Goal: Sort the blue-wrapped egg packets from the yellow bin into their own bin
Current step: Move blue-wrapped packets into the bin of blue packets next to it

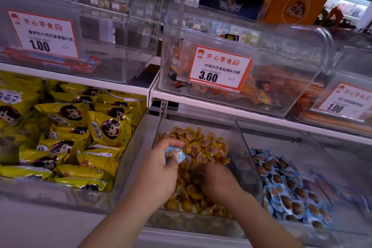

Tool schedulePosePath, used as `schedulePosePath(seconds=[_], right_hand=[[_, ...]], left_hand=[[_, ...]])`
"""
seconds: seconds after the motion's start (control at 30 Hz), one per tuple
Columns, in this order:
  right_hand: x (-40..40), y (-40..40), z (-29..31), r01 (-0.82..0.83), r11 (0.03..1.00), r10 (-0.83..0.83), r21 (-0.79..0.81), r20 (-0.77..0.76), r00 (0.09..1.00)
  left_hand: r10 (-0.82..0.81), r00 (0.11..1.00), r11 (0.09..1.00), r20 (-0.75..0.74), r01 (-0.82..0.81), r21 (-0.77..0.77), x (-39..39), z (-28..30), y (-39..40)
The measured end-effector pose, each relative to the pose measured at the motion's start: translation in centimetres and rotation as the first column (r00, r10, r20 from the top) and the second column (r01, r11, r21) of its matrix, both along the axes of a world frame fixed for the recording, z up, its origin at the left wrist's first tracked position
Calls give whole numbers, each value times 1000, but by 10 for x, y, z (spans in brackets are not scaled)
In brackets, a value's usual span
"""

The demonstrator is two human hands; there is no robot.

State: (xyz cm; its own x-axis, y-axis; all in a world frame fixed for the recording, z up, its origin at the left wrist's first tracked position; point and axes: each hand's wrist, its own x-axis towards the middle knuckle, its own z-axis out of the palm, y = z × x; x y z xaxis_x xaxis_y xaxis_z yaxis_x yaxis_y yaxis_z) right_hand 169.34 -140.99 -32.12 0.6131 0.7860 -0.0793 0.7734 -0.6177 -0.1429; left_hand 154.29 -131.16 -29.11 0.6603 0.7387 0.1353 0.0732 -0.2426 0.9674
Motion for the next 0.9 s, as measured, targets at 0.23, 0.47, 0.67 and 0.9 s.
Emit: schedulePosePath(seconds=[0.23, 0.47, 0.67, 0.9], right_hand=[[-46, -45, 41, 803, 500, 456, 324, -887, 74], [-19, -86, 61, 619, 520, 343, 589, -807, 480], [73, -128, 61, 695, 342, 128, 633, -764, 632], [109, -179, 24, 648, 430, -474, 629, -454, 754]], left_hand=[[-64, 993, 949, 103, 28, 314, 15, -4, -37], [-334, 942, 848, -5, 303, 435, 42, -9, -60], [-341, 916, 827, -210, 399, 396, 58, -28, -55], [-303, 868, 709, -393, 481, 515, 71, -36, -47]])
